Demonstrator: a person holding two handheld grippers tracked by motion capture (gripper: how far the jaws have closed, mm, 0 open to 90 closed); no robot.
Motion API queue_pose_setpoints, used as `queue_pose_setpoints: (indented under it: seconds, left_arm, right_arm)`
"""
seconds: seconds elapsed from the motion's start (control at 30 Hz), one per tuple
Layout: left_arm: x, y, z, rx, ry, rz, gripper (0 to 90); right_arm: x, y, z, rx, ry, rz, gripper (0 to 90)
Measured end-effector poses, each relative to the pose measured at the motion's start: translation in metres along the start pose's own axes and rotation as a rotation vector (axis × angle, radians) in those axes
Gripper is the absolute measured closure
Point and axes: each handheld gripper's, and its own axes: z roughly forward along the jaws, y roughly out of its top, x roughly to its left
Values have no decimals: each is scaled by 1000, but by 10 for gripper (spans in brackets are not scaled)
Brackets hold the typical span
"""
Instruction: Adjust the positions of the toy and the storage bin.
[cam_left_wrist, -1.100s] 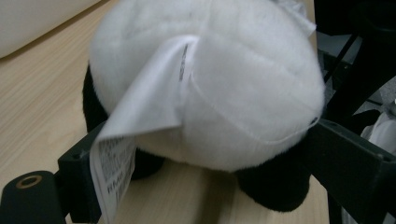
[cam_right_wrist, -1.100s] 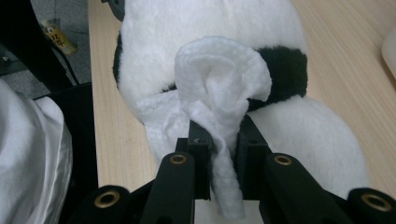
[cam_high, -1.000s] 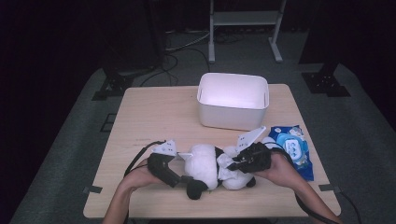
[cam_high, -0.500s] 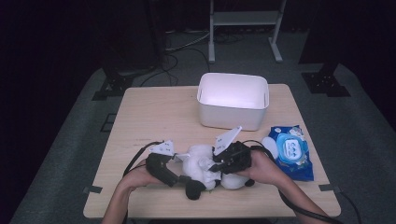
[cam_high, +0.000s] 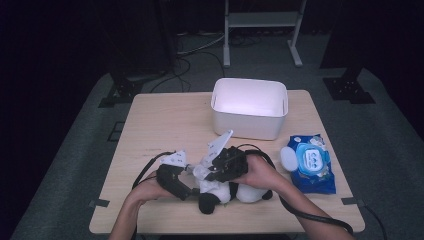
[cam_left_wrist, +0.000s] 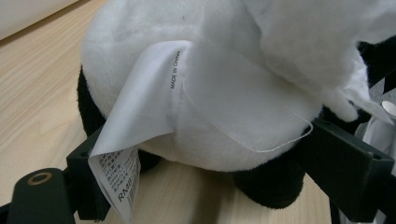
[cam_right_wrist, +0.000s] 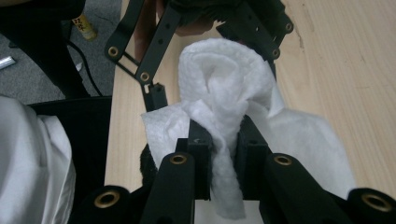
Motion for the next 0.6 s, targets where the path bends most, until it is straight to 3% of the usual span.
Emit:
queue_pose_setpoints:
  seconds: [0.23,0.6]
  left_arm:
    - [0,0,0,-3,4,-3,119]
    - [-1,1,1,9,10,-2,119]
  right_arm:
    - [-14,4,-3,-14,-33,28,783]
    - [-37,-16,-23,-45,-89,118,780]
